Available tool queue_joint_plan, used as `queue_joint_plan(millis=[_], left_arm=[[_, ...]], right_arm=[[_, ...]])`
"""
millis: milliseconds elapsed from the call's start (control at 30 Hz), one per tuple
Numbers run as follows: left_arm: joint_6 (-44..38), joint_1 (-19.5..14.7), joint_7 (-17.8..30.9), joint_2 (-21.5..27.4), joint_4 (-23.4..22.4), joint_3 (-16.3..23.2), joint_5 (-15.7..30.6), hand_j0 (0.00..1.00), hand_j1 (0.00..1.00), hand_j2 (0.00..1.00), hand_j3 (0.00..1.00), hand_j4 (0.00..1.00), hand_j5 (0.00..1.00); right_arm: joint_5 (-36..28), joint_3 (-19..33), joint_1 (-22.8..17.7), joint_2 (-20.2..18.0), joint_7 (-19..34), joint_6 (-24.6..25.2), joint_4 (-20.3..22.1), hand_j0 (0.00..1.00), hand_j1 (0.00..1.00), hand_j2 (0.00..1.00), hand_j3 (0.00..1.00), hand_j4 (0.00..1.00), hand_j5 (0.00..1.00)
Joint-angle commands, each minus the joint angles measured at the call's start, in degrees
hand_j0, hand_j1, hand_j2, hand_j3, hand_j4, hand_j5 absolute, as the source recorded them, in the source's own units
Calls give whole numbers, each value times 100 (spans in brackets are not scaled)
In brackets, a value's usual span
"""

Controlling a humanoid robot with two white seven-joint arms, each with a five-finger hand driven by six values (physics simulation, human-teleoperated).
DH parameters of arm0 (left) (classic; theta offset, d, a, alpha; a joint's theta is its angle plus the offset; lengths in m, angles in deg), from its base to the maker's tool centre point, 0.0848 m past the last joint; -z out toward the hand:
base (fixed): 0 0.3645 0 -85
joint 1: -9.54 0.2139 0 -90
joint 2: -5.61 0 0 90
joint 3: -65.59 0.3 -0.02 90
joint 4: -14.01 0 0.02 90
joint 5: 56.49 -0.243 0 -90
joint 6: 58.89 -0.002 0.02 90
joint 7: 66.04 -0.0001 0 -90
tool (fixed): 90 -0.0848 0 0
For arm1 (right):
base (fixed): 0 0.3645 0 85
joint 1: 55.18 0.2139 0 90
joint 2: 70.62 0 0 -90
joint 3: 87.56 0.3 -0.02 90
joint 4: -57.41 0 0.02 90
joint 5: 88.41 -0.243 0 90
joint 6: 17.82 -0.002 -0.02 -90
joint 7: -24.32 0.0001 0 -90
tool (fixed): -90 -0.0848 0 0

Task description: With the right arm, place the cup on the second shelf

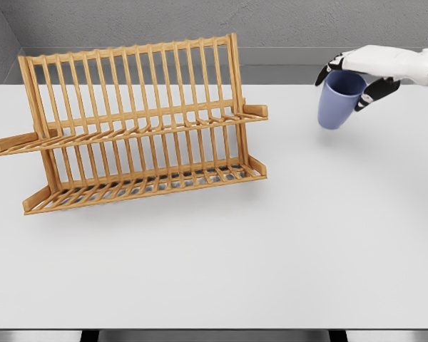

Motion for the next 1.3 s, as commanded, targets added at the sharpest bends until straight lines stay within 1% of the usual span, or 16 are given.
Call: queue_joint_plan(millis=[0, 67, 133, 200, 267, 333, 433, 467, 533, 600, 733, 800, 1000, 1100, 1267], left_arm=[[0, 0, 1, 0, -6, 1, 1, 100, 100, 100, 100, 100, 100], [0, 0, 1, 0, 3, 1, 1, 100, 100, 100, 100, 100, 100], [0, 0, 1, 0, -6, 1, 1, 100, 100, 100, 100, 100, 100], [0, 0, 1, 0, -6, 1, 1, 100, 100, 100, 100, 100, 100], [0, 0, 1, 0, 3, 1, 1, 100, 100, 100, 100, 100, 100], [0, 0, 1, 0, 3, 1, 1, 100, 100, 100, 100, 100, 100], [0, 0, 1, 0, 3, 1, 1, 100, 100, 100, 100, 100, 100], [0, 0, 1, 0, 3, 1, 1, 100, 100, 100, 100, 100, 100], [0, 0, 1, 0, -6, 1, 1, 100, 100, 100, 100, 100, 100], [0, 0, 1, 0, -6, 1, 1, 100, 100, 100, 100, 100, 100], [0, 0, 1, 0, -6, 1, 1, 100, 100, 100, 100, 100, 100], [0, 0, 1, 0, -6, 1, 1, 100, 100, 100, 100, 100, 100], [0, 0, 1, 0, -6, 1, 1, 100, 100, 100, 100, 100, 100], [0, 0, 1, 0, -6, 1, 1, 100, 100, 100, 100, 100, 100], [0, 0, 1, 0, -6, 1, 1, 100, 100, 100, 100, 100, 100]], right_arm=[[-36, 161, 0, -10, -3, 21, 189, 68, 68, 68, 68, 68, 68], [-36, 214, 26, -10, -3, 21, 277, 68, 68, 68, 68, 68, 68], [-36, 214, 44, -11, -3, 29, 479, 68, 68, 68, 68, 68, 68], [-36, 214, 62, -19, -3, 21, 584, 68, 68, 68, 68, 68, 68], [-36, 407, 53, -19, -3, 21, 672, 68, 68, 68, 68, 68, 68], [-36, 416, 62, -28, -3, 21, 865, 68, 68, 68, 68, 68, 68], [-36, 513, 70, -10, -3, 12, 892, 69, 69, 69, 69, 69, 69], [-36, 513, 70, -2, -3, 3, 892, 69, 69, 69, 69, 69, 69], [-36, 513, 105, -2, -3, 12, 1102, 69, 69, 69, 69, 69, 69], [-36, 513, 114, 7, -3, 12, 1156, 69, 69, 69, 69, 69, 69], [-36, 504, 105, 42, -3, 12, 1569, 69, 69, 69, 69, 69, 69], [-36, 504, 105, 139, -3, 12, 1665, 69, 69, 69, 69, 69, 69], [-36, 504, 167, 244, -3, 29, 2017, 69, 69, 69, 69, 69, 69], [-36, 487, 193, 306, -3, 29, 2113, 69, 69, 69, 69, 69, 69], [-36, 469, 272, 359, -3, 47, 2518, 69, 69, 69, 69, 69, 69]])
